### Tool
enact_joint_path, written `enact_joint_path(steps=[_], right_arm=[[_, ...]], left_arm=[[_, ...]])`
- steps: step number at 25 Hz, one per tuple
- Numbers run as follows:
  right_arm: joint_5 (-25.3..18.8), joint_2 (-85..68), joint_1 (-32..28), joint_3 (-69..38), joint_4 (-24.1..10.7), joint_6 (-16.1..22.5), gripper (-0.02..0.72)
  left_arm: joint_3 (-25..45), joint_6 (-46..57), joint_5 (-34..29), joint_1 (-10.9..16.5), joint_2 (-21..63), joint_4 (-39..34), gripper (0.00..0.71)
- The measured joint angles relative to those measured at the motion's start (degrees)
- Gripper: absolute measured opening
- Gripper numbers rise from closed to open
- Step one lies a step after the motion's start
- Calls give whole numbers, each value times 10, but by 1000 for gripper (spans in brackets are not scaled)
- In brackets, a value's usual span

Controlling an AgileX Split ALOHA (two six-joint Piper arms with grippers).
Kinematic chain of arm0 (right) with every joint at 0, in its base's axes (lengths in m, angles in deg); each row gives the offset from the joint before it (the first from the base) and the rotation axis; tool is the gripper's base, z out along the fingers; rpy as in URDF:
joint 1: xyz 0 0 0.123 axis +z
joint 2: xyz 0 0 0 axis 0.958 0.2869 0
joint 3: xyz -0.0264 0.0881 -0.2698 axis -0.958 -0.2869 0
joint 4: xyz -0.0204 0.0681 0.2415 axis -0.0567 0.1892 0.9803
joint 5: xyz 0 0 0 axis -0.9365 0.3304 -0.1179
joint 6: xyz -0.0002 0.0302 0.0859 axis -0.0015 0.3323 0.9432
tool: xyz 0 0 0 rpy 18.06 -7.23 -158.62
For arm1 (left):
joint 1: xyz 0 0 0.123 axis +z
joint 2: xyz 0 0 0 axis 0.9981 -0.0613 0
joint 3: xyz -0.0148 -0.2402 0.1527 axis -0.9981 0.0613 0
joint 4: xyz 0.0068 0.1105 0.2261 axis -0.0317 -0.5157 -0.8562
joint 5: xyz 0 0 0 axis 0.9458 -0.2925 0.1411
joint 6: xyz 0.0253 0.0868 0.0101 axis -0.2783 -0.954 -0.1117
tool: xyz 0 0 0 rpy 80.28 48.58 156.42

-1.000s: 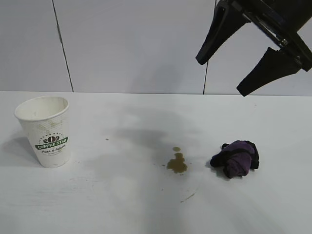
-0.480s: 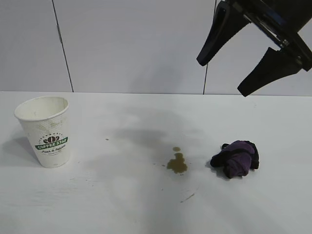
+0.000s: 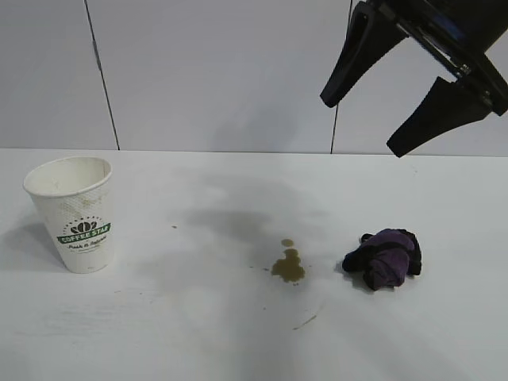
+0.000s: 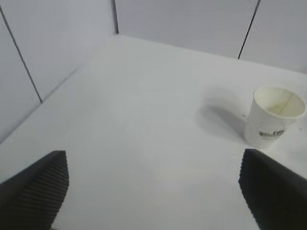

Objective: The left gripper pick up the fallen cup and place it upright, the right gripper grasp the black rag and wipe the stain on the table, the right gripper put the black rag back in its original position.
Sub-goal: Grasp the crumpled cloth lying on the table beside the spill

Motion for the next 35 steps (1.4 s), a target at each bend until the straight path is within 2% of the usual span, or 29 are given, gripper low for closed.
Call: enact_joint_path(steps=[4,9,13,15,17,20,23,26,30,35], right_arm=[[0,0,0,0,0,0,547],[2,0,0,0,0,0,547],[28,0,0,0,-9,-17,547],[28,2,1,0,-38,-41,547],[28,10,8,0,-94,-56,547],[30,33,26,0,-178,-60,547],[47,58,43,0,-232,-49,547],[76,86,46,0,-255,-33,547],[119,119,46,1,-263,-16,547],[135,154,46,1,-274,-10,547]], left_arm=[[67,0,22,-20,0,-2,694],[74,0,37,-43,0,-4,694],[74,0,41,-81,0,-4,694],[74,0,41,-97,0,-4,694],[74,0,41,-103,0,-4,694],[74,0,41,-104,0,-4,694],[74,0,41,-104,0,-4,694],[74,0,41,-104,0,-4,694],[74,0,41,-104,0,-4,694],[74,0,41,-104,0,-4,694]])
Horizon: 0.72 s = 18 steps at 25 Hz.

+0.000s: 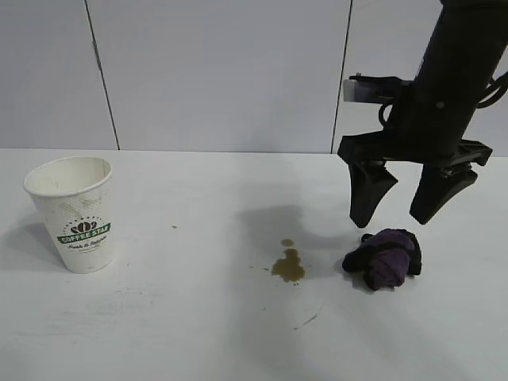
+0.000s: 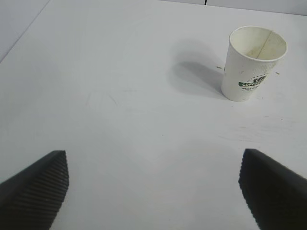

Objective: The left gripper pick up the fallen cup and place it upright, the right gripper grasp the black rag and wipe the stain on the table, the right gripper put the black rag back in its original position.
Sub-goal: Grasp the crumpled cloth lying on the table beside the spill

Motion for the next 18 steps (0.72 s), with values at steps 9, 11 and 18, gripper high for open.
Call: enact_joint_path(steps=[9,11,18], right_arm=[[29,37,0,1,-36,8,547],[41,43,0,2,-41,13,547],[59,61,0,3,-42,14,406]], left_arm=[[0,0,0,0,0,0,694],[0,0,0,0,0,-1,694],[3,0,0,0,0,-27,694]])
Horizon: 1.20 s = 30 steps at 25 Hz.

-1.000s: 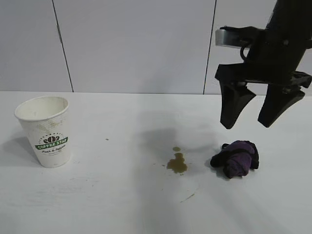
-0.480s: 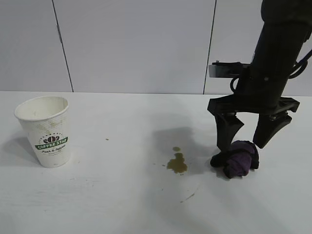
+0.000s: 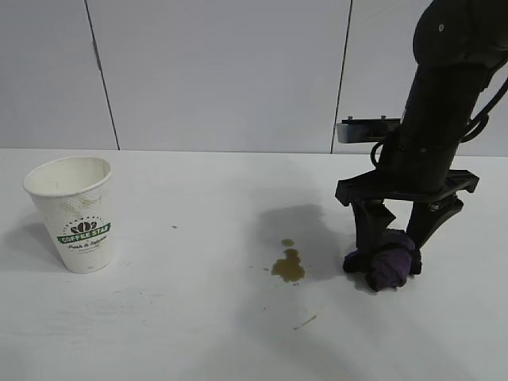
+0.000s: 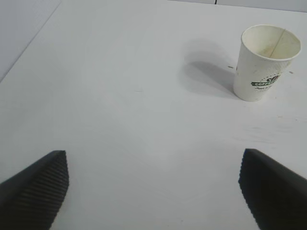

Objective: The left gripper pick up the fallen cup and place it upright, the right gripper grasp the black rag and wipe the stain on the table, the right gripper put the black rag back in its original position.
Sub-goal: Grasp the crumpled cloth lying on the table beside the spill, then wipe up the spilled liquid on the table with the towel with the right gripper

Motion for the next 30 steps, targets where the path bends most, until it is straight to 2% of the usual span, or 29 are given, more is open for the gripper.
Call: enact_joint_path(steps=[4,5,6,8,11,15,18,21,25,27,30], right_arm=[[0,2,0,0,3,1,155],[0,2,0,0,5,2,105],[-1,2,0,0,6,4,88],[-1,2,0,0,13,9,88],[-1,2,0,0,55,10,88],[5,-5,12,0,127,-27,88],[29,-19,45,0,154,-45,88],[51,-24,98,0,161,-51,88],[122,-23,162,0,159,-53,88],[157,-14,185,0,149,-53,88],[178,12,195,1,122,-40,88]], left_arm=[[0,0,0,0,0,-1,694],[0,0,0,0,0,-1,694],[0,0,0,0,0,-1,694],[0,0,0,0,0,-1,694],[0,0,0,0,0,-1,694],[0,0,0,0,0,-1,694],[0,0,0,0,0,-1,694],[0,0,0,0,0,-1,694],[0,0,0,0,0,-2,694],[0,0,0,0,0,-2,694],[0,0,0,0,0,-2,694]])
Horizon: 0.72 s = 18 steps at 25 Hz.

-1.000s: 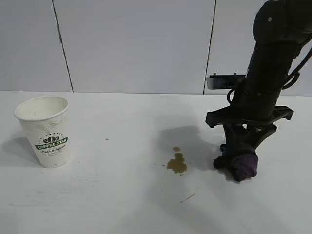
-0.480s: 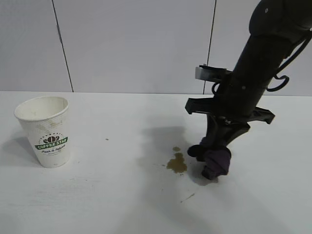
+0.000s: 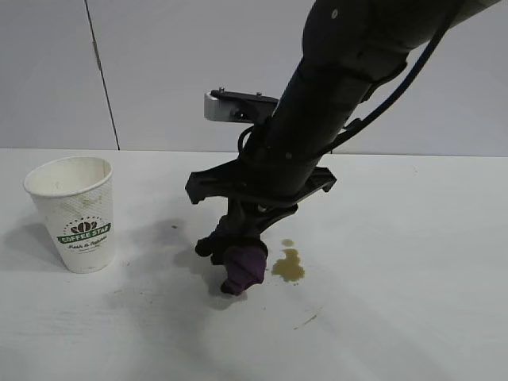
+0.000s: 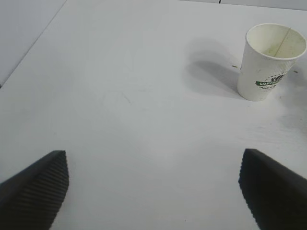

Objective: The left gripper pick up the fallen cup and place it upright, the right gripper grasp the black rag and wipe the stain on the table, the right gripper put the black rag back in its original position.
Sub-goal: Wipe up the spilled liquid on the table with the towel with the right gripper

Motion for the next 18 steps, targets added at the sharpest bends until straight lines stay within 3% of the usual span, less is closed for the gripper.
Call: enact_joint_path(steps=[7,10,14,18], right_arm=[[-14,29,-2,8,-72,43,88],[-58,29,-5,21,-116,61,88],[-145,31,-24,44,-202,105,88],[-167,34,-66,54,-279,157,88]], left_arm=[[0,0,0,0,0,0,694],[0,0,0,0,0,0,694],[0,0,0,0,0,0,694],[0,0,0,0,0,0,694]])
